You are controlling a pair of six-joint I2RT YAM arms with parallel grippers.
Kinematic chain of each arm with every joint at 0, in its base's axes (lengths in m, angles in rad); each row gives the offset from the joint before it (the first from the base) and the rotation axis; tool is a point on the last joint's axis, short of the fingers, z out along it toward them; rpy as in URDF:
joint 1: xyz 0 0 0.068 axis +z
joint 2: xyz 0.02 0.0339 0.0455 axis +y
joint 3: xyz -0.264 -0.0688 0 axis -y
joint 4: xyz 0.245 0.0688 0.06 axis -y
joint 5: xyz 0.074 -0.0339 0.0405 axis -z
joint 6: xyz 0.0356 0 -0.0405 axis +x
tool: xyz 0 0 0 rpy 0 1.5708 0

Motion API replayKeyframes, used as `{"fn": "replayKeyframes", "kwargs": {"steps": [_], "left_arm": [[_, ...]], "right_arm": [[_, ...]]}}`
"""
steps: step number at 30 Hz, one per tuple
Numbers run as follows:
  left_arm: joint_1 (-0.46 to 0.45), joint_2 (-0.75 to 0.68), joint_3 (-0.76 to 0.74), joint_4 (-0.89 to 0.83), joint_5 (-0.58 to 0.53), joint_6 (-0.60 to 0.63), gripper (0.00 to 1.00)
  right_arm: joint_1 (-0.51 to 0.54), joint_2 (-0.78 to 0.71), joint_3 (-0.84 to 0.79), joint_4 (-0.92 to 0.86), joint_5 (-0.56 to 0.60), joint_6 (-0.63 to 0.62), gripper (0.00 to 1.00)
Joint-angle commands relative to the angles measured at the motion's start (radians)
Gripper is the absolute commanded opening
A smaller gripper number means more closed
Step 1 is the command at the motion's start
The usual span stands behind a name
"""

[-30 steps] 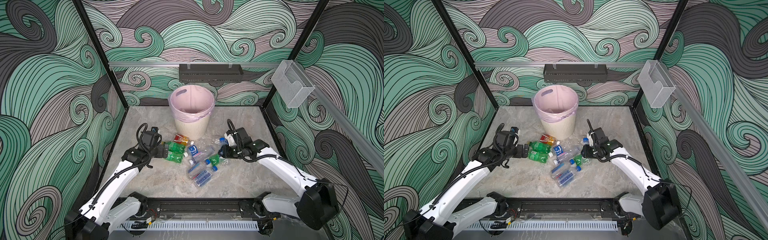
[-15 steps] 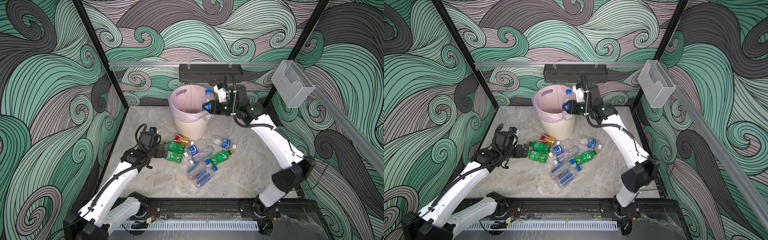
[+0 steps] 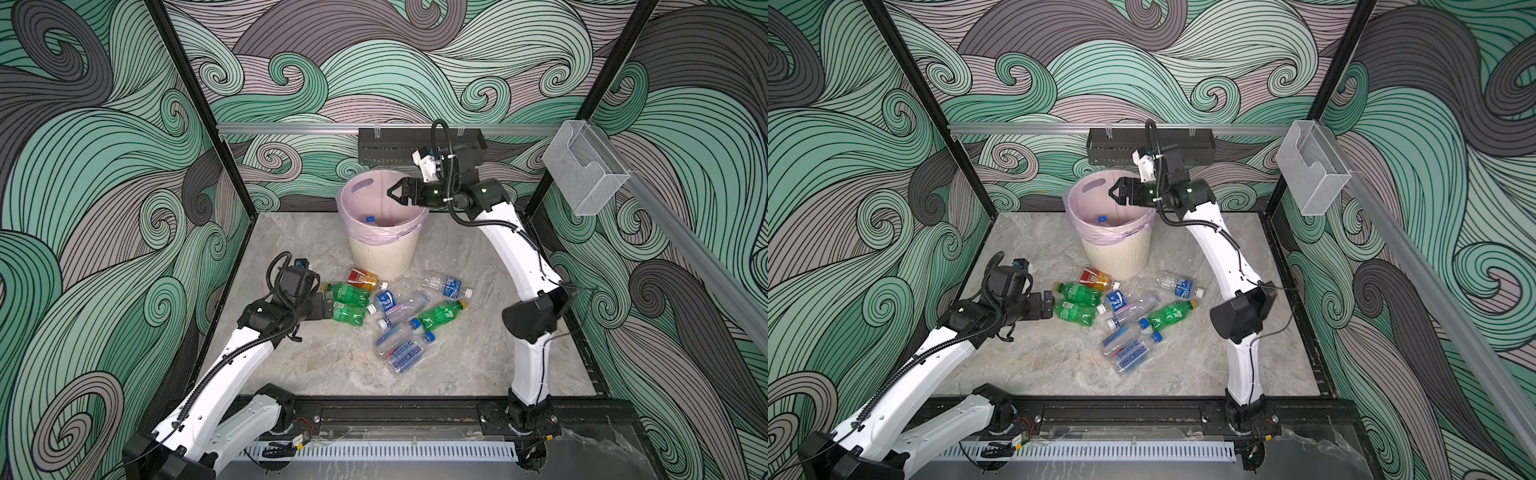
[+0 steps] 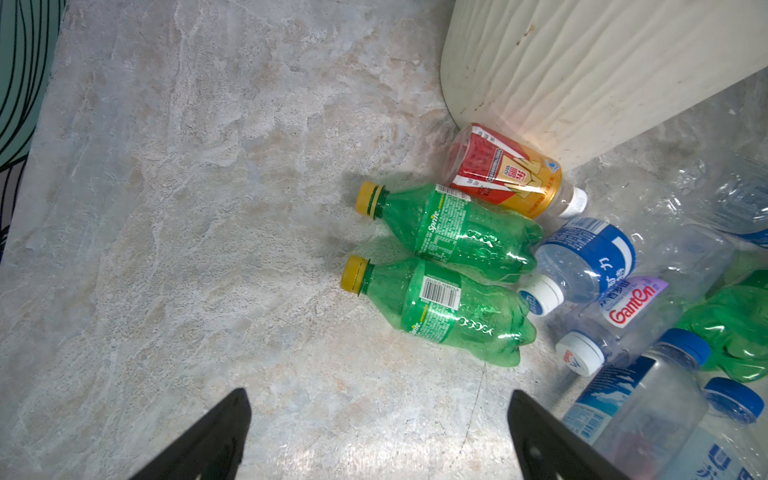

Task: Throw the plastic bottles in the bin
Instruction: 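Return the right gripper to the pile while the left gripper lowers onto a Sprite bottle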

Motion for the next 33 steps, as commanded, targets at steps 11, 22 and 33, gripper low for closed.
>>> {"fn": "replayKeyframes", "kwargs": {"steps": [11,22,33], "left_arm": [[0.007,-0.004,-0.103,0.167,0.017,-0.203,0.99],[0.005,0.142,-0.11,0.195,0.056,-0.477,0.98],[0.004,0.318,-0.166,0.325,0.15,-0.707,0.93]], "right_arm": [[0.005,-0.677,-0.862,0.305,0.158,-0.127,1.0],[0.0,-0.916,-1.222,0.231,0.288,-0.144,1.0],[0.0,-1.016,-1.365,0.271,0.321,-0.12,1.0]]}}
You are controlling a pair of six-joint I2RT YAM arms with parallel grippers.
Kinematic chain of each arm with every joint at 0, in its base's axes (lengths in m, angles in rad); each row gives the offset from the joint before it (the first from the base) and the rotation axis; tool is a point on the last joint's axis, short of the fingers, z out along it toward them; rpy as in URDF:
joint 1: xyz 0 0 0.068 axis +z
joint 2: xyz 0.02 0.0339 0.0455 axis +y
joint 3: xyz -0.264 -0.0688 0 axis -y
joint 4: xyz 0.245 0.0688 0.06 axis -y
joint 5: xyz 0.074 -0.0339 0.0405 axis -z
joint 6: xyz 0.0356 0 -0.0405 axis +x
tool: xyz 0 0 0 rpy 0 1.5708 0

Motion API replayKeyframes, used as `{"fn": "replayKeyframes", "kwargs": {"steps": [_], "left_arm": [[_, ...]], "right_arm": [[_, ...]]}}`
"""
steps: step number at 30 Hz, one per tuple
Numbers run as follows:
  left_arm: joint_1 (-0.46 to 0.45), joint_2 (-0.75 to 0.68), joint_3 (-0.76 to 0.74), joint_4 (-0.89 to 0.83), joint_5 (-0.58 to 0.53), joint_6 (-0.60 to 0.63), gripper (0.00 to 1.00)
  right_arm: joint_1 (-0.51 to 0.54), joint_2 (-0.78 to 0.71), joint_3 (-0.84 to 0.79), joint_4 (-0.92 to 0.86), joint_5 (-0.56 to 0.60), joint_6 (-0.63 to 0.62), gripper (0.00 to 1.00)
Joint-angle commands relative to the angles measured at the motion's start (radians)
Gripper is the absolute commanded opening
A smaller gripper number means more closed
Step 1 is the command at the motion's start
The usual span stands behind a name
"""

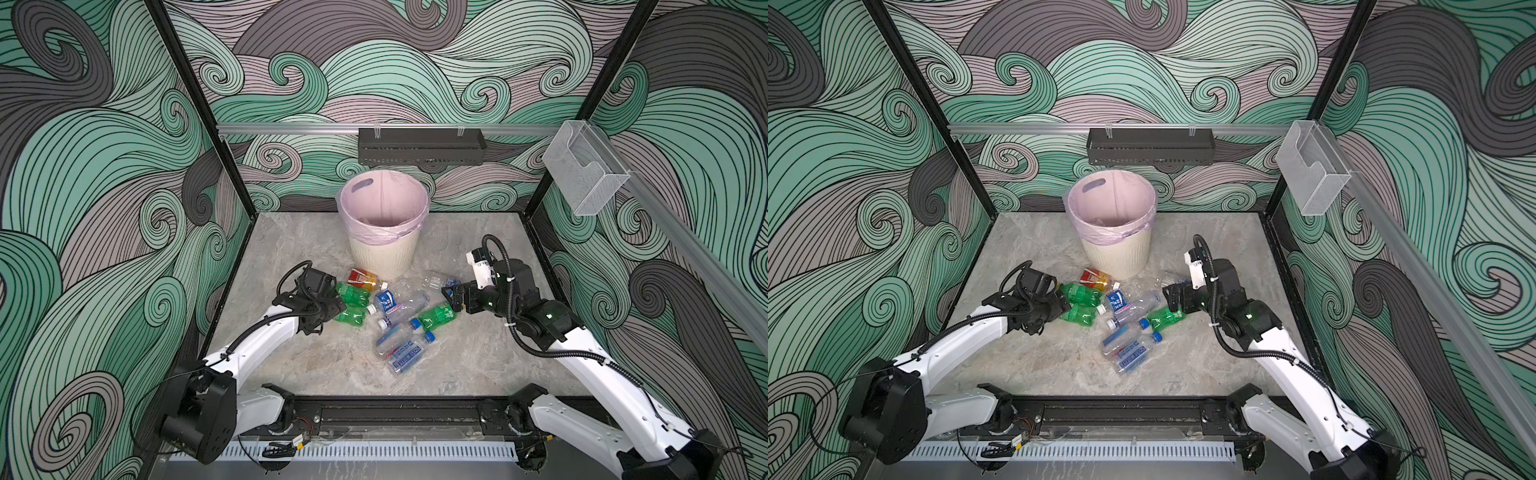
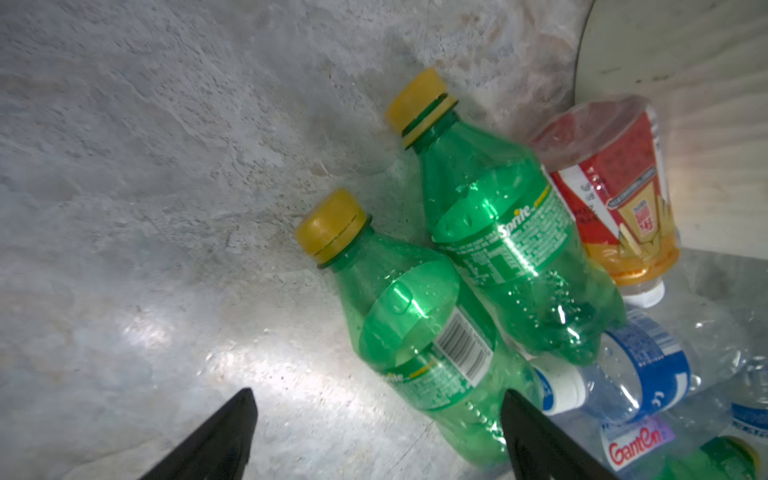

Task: Throw the plastic bottles in the bin
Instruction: 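Return the right gripper to the pile while the left gripper lowers onto a Sprite bottle, then close the left gripper on the green yellow-capped Sprite bottle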

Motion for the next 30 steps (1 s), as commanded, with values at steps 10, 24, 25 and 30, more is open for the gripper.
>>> {"fn": "replayKeyframes", "kwargs": {"steps": [10,24,25,30], "left_arm": [[0.002,0.047,-0.036,0.106,0.036,-0.126,0.92],[0.002,0.132,-0.075,0.172,0.079,-0.148,0.86],[0.002,0.134,-0.079,0.17,0.078,-0.147,0.85],[0.002,0.131,-0.102,0.161,0.071,-0.142,0.74]], "right_arm": [[-0.003,-0.013,-0.049,0.048,0.013,0.02,1.0],[-0.003,-0.022,-0.079,0.057,0.016,0.029,1.0],[-0.003,-0.022,-0.079,0.056,0.017,0.029,1.0],[-0.003,-0.025,-0.083,0.059,0.02,0.029,1.0]]}}
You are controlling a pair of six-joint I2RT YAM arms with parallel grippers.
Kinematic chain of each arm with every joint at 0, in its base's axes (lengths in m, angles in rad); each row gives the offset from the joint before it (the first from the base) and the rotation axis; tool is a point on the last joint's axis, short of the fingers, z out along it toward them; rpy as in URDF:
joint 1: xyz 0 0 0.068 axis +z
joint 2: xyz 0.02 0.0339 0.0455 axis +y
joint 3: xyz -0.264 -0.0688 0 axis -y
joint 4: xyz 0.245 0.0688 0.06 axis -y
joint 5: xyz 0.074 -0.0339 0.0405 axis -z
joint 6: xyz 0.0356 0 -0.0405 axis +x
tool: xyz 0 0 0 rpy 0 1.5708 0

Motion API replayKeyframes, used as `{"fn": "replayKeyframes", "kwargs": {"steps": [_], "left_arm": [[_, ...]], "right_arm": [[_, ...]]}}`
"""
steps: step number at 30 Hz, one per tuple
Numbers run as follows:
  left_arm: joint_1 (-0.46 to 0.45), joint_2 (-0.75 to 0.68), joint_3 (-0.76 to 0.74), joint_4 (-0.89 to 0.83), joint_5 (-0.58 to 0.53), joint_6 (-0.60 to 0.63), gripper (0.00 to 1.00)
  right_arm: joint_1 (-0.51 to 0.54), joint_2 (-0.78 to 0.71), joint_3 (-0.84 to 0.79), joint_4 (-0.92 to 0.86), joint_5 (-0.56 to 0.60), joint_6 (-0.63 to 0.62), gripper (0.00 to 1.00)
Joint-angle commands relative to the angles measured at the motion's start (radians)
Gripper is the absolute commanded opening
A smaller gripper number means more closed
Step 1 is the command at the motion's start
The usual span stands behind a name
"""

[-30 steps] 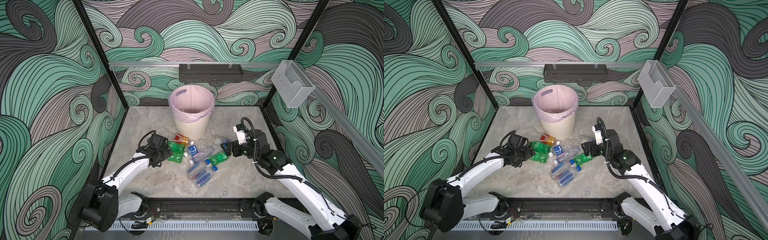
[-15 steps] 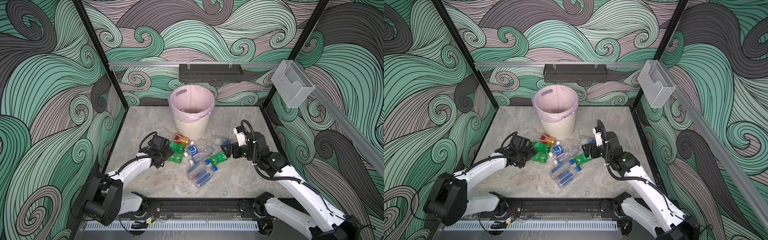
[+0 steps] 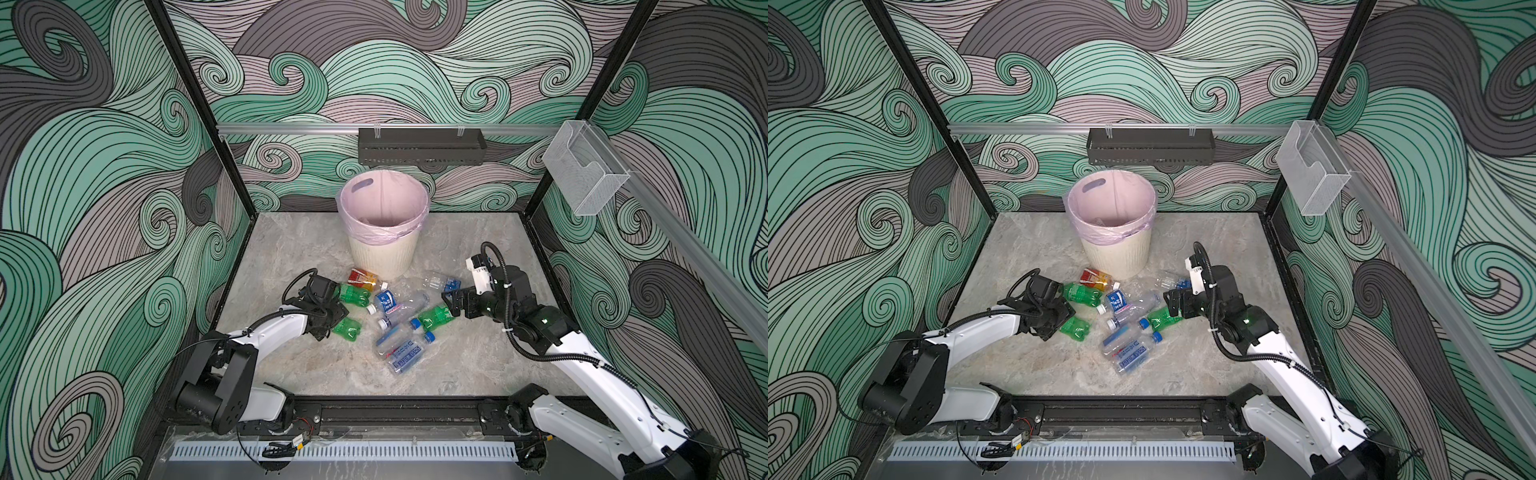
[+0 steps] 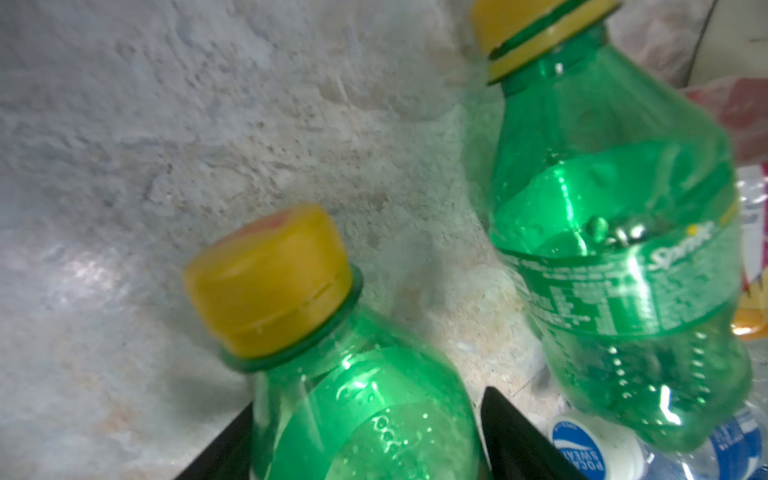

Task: Throw the plastic bottles in the bin
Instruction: 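Close the left gripper on the green yellow-capped Sprite bottle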

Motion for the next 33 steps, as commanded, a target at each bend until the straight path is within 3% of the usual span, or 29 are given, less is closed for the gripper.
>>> {"fn": "replayKeyframes", "kwargs": {"steps": [1,12,23,33], "left_arm": [[0.002,0.001,-0.014,-0.016,-0.008,-0.004,0.72],[0.002,-0.073,0.016,-0.143,-0.1,0.117,0.5],[0.008,-0.27,0.023,-0.144,-0.055,0.399,0.5],[0.01,-0.378,0.094,-0.273,-0.138,0.562,0.56]], "right_arm": [[-0.003,-0.011,-0.012,0.012,0.018,0.008,1.0],[-0.003,-0.008,-0.017,0.014,0.027,0.009,1.0],[-0.003,0.02,-0.011,-0.062,0.12,0.001,1.0],[-0.003,0.075,-0.01,-0.057,0.131,0.004,1.0]]}}
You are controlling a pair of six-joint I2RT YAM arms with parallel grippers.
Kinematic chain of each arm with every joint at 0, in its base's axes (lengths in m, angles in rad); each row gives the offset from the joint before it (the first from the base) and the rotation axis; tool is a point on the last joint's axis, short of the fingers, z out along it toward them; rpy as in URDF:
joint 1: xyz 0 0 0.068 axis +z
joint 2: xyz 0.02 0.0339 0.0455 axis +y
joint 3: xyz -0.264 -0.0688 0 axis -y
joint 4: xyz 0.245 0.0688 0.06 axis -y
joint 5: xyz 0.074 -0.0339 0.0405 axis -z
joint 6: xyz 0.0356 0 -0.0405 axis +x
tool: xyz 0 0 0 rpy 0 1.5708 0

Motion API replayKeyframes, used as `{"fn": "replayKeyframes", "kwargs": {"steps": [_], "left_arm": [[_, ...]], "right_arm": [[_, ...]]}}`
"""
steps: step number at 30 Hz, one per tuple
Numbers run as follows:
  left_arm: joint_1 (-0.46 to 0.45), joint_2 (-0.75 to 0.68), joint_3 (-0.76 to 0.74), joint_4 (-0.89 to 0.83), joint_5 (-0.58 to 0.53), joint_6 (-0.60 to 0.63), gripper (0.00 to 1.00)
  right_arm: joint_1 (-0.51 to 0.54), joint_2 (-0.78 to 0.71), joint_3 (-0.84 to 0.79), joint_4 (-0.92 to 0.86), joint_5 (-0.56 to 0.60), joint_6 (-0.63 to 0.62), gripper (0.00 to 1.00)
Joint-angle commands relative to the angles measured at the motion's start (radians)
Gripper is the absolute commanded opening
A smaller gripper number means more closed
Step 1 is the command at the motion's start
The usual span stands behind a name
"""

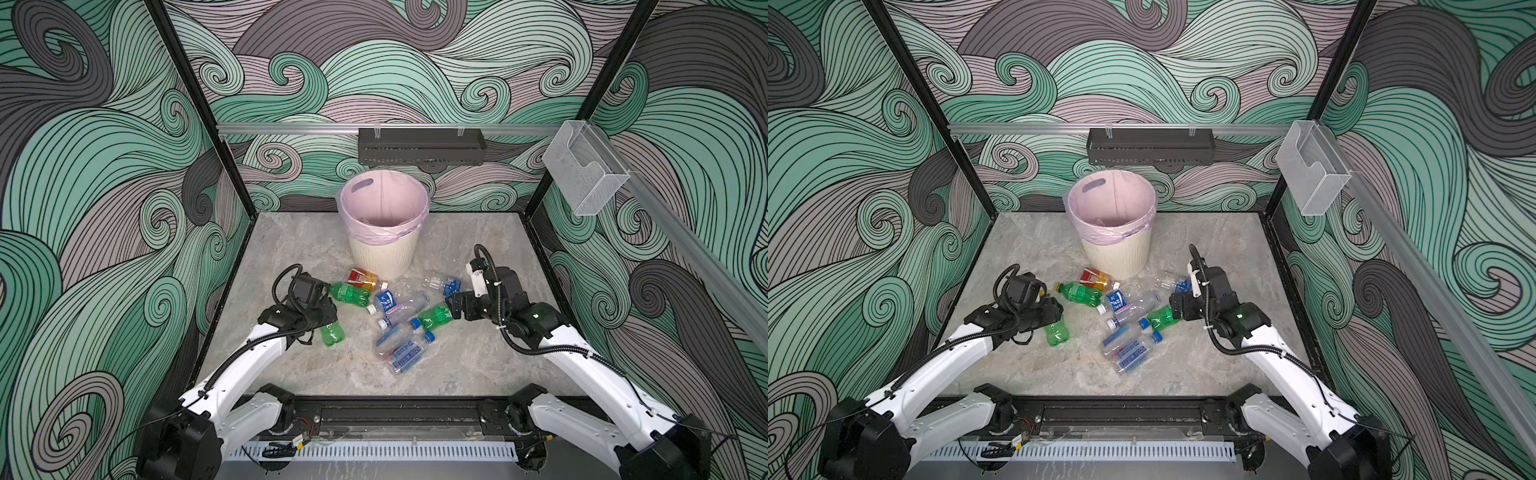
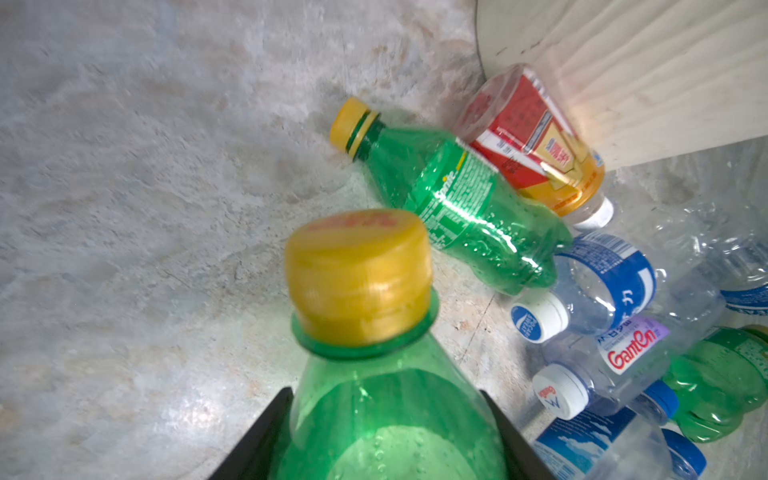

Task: Throw the plastic bottles in the bin
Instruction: 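Close the left gripper on the green yellow-capped Sprite bottle, then lift the Sprite bottle over the bin and open the left gripper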

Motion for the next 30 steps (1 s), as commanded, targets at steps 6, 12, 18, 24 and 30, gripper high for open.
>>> {"fn": "replayKeyframes", "kwargs": {"steps": [6,12,18,24,30], "left_arm": [[0.011,-0.04,0.153,-0.048,-0.011,0.085,0.55],[0.011,0.137,0.554,-0.057,0.172,0.181,0.54],[0.013,0.53,1.226,-0.124,0.233,0.139,0.71],[0.014,0.706,1.502,-0.199,0.213,0.123,0.89],[0.021,0.508,1.221,-0.149,0.119,0.159,0.92]], "right_arm": [[-0.002,0.026,0.009,-0.007,0.038,0.013,1.0],[-0.003,0.038,0.003,-0.001,0.066,0.021,1.0],[-0.003,0.092,-0.008,0.063,0.065,0.056,1.0],[-0.003,0.143,0.031,0.071,0.044,0.023,1.0],[-0.009,0.21,0.094,0.072,0.047,-0.092,1.0]]}}
